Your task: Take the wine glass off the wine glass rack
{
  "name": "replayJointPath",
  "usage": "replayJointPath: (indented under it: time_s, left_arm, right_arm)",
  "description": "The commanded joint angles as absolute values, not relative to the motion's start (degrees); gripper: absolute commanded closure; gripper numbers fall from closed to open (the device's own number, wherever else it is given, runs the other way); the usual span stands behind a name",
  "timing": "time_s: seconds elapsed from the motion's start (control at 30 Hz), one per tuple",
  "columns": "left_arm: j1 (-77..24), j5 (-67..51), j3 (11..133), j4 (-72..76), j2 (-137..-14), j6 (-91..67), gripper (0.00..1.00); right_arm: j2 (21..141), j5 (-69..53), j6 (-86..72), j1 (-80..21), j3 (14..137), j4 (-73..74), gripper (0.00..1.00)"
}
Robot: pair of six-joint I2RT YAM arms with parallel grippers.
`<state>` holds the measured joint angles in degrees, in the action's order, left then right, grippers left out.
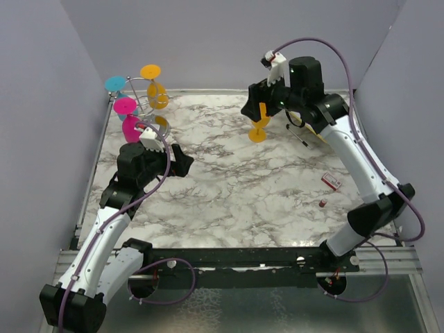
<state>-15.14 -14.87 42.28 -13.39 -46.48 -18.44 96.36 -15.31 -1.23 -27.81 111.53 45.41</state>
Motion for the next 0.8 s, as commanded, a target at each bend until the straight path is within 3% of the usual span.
replayJointPath:
  time_s: [0.0,0.33,0.77]
  left_arm:
    - [-15.2,-13.6,41.5,-11.8,-45.2,-17.7,0.0]
    - [-15.2,-12.3,41.3,-11.7,-45.0,-17.8,0.0]
    - [-15.2,-9.1,44.6,-14.9,-46.2,-20.3,0.01]
  right_arm:
    - [85.3,-22.6,-2.7,-28.2,98.9,28.4,0.19]
    - [62.1,-23.5,-8.7,-28.2,66.2,0.9,0.15]
    - [57.6,-18.7,-9.3,-28.2,59.0,-0.9,0.15]
